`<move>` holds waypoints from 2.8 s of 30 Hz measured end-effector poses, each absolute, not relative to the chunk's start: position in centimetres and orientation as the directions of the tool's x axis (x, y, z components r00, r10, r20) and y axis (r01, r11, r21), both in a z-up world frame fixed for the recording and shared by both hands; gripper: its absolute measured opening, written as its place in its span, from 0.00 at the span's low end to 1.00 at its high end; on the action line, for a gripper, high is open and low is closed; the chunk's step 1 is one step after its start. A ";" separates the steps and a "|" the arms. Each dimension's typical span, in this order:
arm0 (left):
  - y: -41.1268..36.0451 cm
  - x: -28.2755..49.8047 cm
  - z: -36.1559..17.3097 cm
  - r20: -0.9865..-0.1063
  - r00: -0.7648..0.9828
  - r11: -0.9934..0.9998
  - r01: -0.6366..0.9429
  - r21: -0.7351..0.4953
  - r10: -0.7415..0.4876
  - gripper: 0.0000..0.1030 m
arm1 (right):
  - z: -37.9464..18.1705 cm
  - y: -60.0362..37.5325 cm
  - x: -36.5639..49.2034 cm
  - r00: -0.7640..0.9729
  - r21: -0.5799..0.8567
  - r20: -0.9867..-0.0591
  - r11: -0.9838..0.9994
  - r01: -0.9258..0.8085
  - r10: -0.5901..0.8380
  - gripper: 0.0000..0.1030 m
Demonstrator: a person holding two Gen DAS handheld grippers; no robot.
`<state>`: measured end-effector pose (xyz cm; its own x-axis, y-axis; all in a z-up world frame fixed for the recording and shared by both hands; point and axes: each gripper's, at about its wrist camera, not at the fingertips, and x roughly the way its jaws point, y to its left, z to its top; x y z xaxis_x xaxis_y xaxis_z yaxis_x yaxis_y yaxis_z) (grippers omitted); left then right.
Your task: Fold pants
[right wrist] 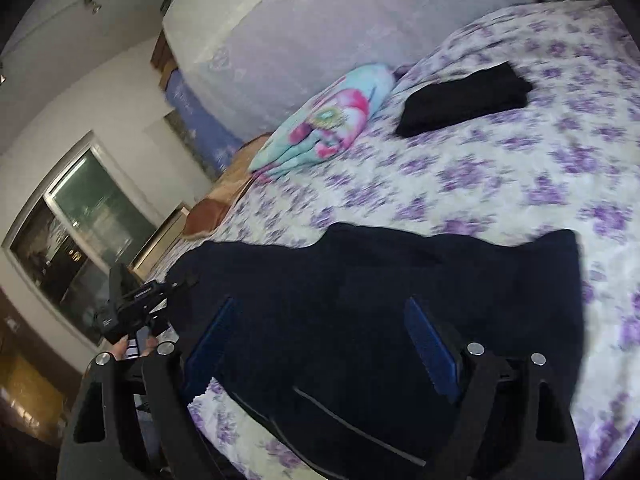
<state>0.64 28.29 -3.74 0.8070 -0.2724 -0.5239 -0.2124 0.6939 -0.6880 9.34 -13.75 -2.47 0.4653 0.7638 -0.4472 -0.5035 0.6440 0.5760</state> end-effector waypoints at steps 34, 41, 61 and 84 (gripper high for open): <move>27.2 2.3 -6.3 -0.653 0.731 0.755 -0.312 -0.577 -0.197 0.95 | -6.1 -4.8 23.9 0.292 0.614 -0.620 0.682 -0.396 0.728 0.36; 29.1 2.8 -6.2 -0.590 0.780 0.688 -0.310 -0.656 -0.211 0.58 | -1.2 -10.8 17.8 0.428 0.612 -0.475 0.639 -0.467 0.768 0.82; 10.5 2.8 8.1 -0.509 0.846 0.965 0.024 -0.263 -0.160 0.31 | -6.9 -28.7 10.7 0.671 0.788 -0.325 0.583 -0.199 0.667 0.84; -6.0 -0.4 0.4 -0.547 0.726 0.905 0.390 -0.172 -0.417 0.66 | -7.5 -29.1 5.8 0.545 0.880 -0.206 0.397 -0.259 0.812 0.85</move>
<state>-0.36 -5.99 0.41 0.7264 -0.4168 -0.5465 0.3896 0.9048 -0.1722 5.76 -29.11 -7.52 0.5454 0.8125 -0.2059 -0.2593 0.3972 0.8803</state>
